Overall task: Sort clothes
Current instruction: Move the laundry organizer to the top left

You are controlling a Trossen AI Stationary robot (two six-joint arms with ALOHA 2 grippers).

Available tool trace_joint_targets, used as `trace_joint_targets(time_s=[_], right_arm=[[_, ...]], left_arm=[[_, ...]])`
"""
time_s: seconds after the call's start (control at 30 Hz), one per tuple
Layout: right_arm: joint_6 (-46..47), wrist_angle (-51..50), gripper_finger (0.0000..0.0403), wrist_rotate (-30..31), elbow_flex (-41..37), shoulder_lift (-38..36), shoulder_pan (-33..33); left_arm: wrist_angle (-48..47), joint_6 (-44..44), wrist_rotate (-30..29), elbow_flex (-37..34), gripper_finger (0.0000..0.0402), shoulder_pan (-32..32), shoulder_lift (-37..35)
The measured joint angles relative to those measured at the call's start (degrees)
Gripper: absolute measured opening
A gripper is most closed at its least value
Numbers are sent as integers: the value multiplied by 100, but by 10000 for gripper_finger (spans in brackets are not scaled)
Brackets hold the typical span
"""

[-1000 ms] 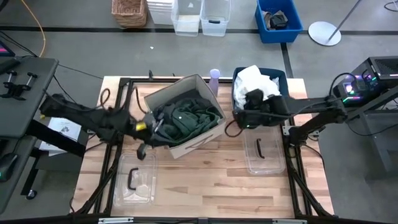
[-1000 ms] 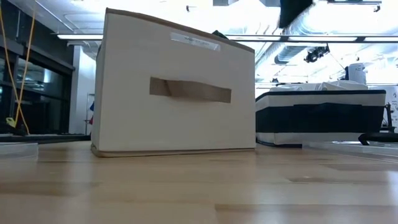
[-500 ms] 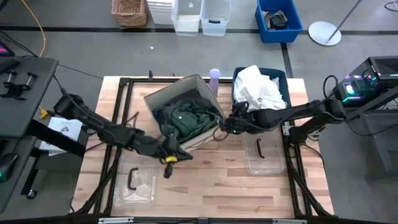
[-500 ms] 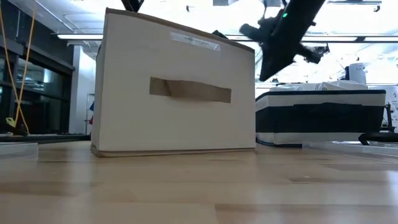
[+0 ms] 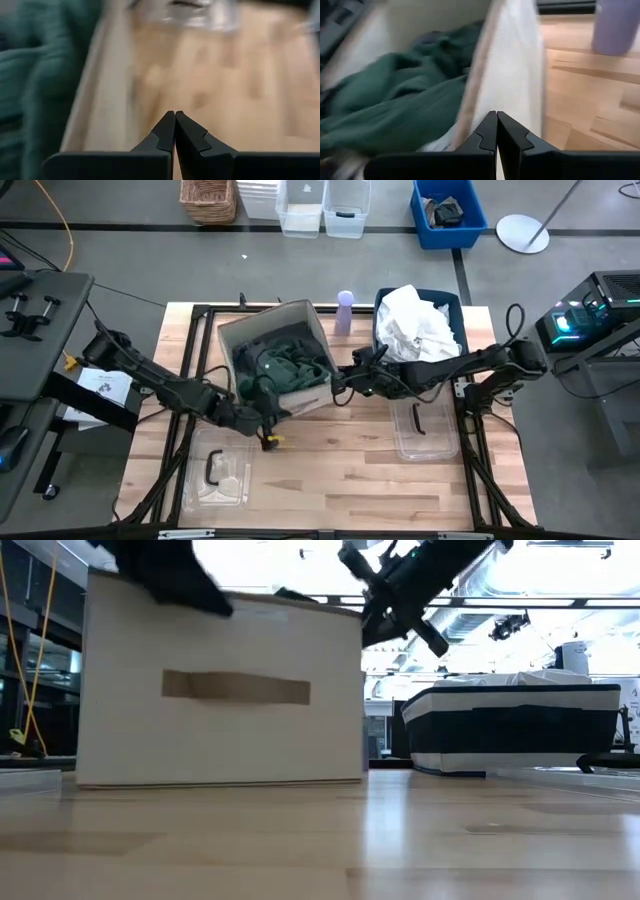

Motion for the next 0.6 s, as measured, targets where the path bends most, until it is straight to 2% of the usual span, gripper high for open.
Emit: trace_joint_targets(time_s=[0.17, 0.27, 0.43, 0.6], right_arm=[[-272, 61, 0, 265, 17, -402, 240], [-477, 53, 0, 399, 17, -657, 397], [-829, -27, 0, 410, 17, -1012, 670], [-942, -336, 0, 485, 17, -1277, 971]], left_arm=[[-1590, -106, -701, -138, 0, 240, -577], [-2055, -164, -1007, -399, 0, 555, -1022], [-1478, 393, -680, -913, 0, 1312, -1649], [-221, 1115, 281, -1178, 0, 1832, -1916]])
